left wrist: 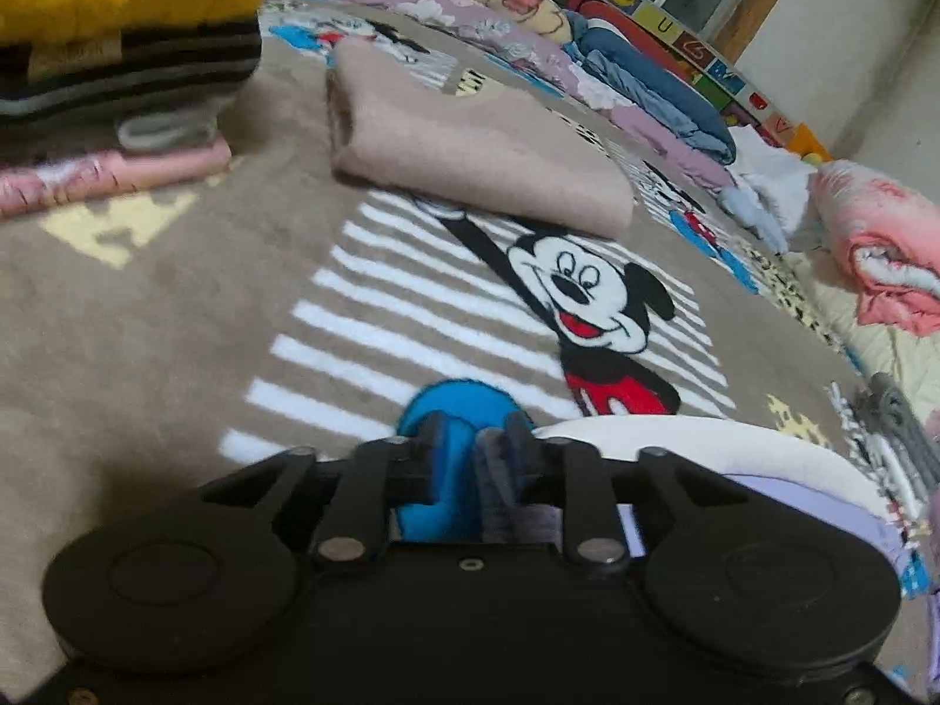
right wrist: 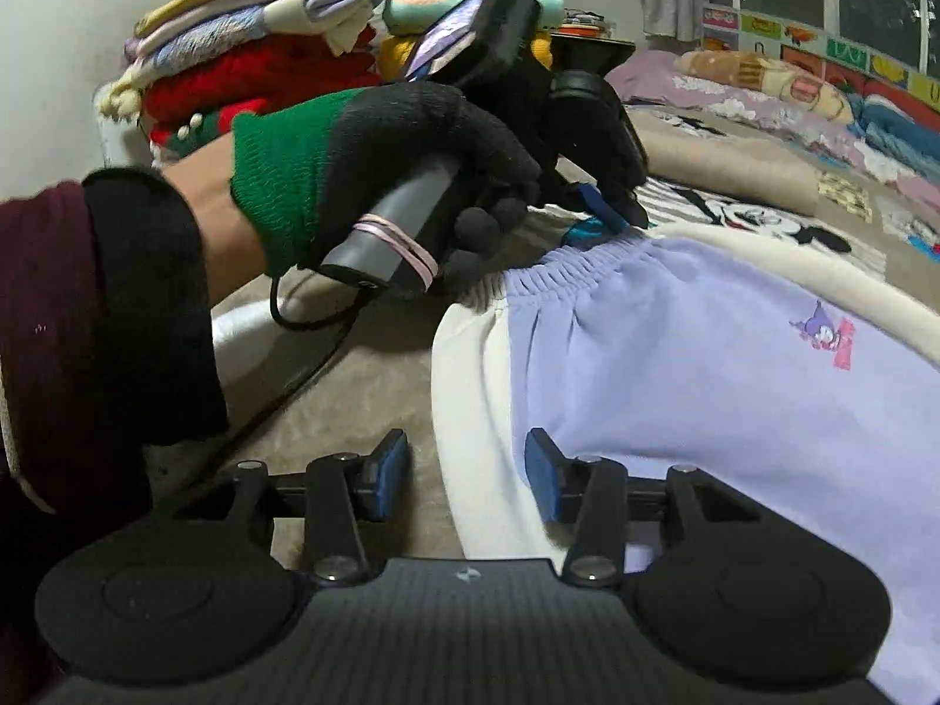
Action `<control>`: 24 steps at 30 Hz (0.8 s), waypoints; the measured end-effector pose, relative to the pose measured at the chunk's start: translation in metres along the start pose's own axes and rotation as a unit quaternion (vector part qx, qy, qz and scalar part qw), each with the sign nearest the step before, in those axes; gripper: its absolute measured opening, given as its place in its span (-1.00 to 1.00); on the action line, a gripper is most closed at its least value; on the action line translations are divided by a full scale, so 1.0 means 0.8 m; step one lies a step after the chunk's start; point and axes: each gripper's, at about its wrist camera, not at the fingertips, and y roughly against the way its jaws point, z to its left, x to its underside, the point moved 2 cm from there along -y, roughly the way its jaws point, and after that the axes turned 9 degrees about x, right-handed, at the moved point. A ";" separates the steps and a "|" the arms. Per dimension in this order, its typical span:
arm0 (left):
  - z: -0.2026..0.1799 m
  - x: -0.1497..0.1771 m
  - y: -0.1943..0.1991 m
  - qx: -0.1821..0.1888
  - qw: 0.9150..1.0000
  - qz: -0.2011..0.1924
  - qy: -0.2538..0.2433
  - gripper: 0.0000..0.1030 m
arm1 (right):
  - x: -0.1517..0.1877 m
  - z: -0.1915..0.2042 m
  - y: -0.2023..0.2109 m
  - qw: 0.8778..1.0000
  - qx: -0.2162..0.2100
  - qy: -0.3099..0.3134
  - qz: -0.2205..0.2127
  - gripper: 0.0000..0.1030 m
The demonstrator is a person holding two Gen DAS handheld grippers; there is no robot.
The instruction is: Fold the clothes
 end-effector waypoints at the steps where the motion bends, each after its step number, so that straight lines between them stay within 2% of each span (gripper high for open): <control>1: -0.005 -0.003 0.008 -0.009 1.000 -0.007 -0.012 -0.51 | 0.000 0.002 0.000 1.000 0.003 0.002 -0.001 -0.10; 3: -0.017 -0.010 0.027 -0.008 0.999 -0.020 -0.040 -0.51 | -0.001 0.005 0.000 1.000 0.007 0.004 -0.005 -0.10; 5: -0.036 -0.013 0.045 0.027 0.997 -0.026 -0.067 -0.51 | 0.001 0.009 0.007 1.000 0.007 0.005 -0.015 -0.10; 8: -0.075 -0.002 0.050 0.090 0.988 -0.002 -0.127 -0.51 | 0.002 0.007 0.017 0.999 0.024 -0.005 -0.032 -0.14; 10: -0.092 0.011 0.034 0.101 0.983 0.029 -0.148 -0.50 | 0.003 0.003 0.020 0.999 0.028 -0.020 -0.041 -0.14; 11: -0.096 0.017 0.022 0.098 0.982 0.044 -0.153 -0.46 | 0.006 0.003 0.017 0.999 0.025 -0.022 -0.036 -0.14; 12: -0.091 0.021 0.006 0.072 0.985 0.055 -0.147 -0.33 | 0.008 0.003 0.014 0.999 0.021 -0.023 -0.031 -0.09; 14: -0.070 0.024 -0.026 0.000 0.990 0.067 -0.125 -0.45 | 0.013 0.008 0.011 0.999 0.015 -0.020 -0.031 -0.07; 15: -0.064 0.022 -0.029 0.008 0.992 0.064 -0.109 -0.46 | 0.014 0.010 0.012 0.999 0.000 -0.022 -0.030 -0.07; 17: -0.065 0.016 -0.026 0.015 0.994 0.057 -0.096 -0.45 | 0.016 0.018 0.014 1.000 -0.004 -0.011 -0.029 -0.07; 19: -0.073 0.013 -0.016 0.016 0.993 0.047 -0.109 -0.15 | 0.017 0.019 0.021 1.000 -0.006 -0.003 -0.030 -0.07; 21: -0.082 0.011 -0.007 0.019 0.991 0.039 -0.123 -0.15 | 0.018 0.009 0.033 0.999 -0.014 -0.016 -0.031 -0.10; 24: -0.094 0.011 0.008 0.035 0.988 0.031 -0.148 -0.15 | 0.021 -0.013 0.056 0.999 0.008 -0.023 -0.048 -0.15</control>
